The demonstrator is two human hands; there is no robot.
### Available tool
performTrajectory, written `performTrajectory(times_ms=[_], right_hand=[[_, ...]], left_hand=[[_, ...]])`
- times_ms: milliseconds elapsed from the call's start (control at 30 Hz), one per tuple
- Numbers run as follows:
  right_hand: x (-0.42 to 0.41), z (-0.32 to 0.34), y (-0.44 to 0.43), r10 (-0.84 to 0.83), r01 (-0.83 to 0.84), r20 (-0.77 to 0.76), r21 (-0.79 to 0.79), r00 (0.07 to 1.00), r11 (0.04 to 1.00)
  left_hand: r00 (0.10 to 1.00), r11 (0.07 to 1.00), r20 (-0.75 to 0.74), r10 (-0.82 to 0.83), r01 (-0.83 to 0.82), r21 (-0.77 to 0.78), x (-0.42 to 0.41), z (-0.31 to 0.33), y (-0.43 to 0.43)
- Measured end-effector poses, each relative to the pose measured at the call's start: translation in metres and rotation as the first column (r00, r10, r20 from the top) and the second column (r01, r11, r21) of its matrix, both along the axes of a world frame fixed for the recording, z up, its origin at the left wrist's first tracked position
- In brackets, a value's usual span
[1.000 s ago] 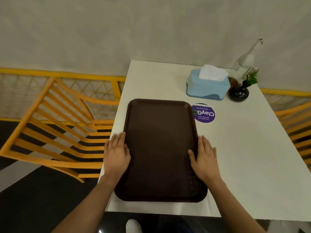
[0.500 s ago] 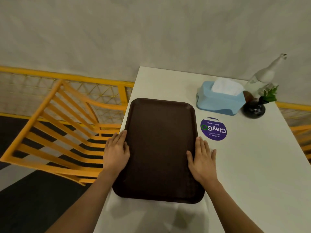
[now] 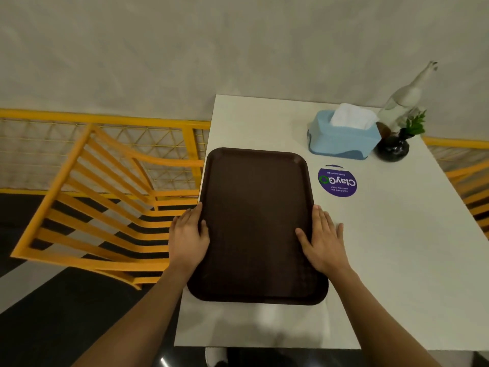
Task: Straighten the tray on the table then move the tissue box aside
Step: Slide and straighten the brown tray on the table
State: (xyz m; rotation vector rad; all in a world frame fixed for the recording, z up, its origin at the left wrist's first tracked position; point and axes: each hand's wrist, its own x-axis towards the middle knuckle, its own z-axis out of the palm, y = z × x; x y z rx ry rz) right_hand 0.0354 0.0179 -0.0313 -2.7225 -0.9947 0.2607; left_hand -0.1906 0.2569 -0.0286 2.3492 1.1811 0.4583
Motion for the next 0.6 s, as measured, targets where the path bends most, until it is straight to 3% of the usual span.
performTrajectory(times_ms=[233,600], right_hand=[[-0.008,0.005,-0.024,-0.011,0.011,-0.015,0.003,1.000,1.000],[0.002,0.004,-0.022,0.028,-0.028,-0.005,-0.029,1.000,0.999]], left_hand=[[0.996,0.996,-0.022,-0.085,0.084,-0.019,-0.009,-0.007,-0.021],[0.996,0.997,-0.046,-0.073,0.072,-0.012,-0.004,-0.007,-0.022]])
